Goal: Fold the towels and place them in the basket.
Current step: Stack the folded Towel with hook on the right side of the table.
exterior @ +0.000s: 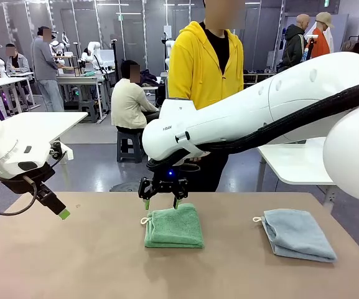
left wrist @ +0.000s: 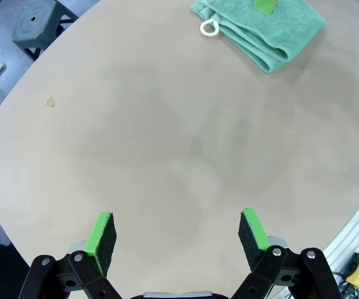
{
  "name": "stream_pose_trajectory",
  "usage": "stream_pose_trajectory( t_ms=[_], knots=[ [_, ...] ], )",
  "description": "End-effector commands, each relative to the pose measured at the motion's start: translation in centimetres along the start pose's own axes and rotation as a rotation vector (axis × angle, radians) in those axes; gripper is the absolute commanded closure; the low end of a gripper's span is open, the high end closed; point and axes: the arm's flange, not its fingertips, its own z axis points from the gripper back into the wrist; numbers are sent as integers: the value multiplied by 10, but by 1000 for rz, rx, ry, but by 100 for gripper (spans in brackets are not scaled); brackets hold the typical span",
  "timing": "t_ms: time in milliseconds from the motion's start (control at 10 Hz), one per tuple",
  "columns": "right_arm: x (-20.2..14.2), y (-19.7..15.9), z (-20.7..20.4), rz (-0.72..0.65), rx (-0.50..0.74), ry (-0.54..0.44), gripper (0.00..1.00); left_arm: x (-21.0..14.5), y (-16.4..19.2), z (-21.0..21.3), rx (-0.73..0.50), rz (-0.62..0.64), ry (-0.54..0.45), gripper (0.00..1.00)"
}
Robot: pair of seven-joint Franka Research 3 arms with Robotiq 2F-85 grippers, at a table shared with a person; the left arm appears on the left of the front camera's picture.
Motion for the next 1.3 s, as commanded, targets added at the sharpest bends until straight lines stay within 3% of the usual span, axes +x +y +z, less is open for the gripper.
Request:
stream_pose_trajectory(
  t_ms=[0, 600, 700, 900, 1200],
  knots=[
    [1, 0, 0, 3, -6, -4, 0, 1, -2, 2, 0, 6, 15, 0],
    [0, 0, 0, 0, 0, 0, 0, 1, -2, 2, 0, 6, 15, 0],
    [-18, -8, 20, 2, 64, -26, 0, 1, -2, 2, 0, 6, 15, 0],
    [-50, -49, 32, -46, 208, -73, 0, 1, -2, 2, 0, 6, 15, 0],
    [-71, -115, 24, -109, 356, -165, 0, 1, -2, 2, 0, 6, 15, 0]
  ],
)
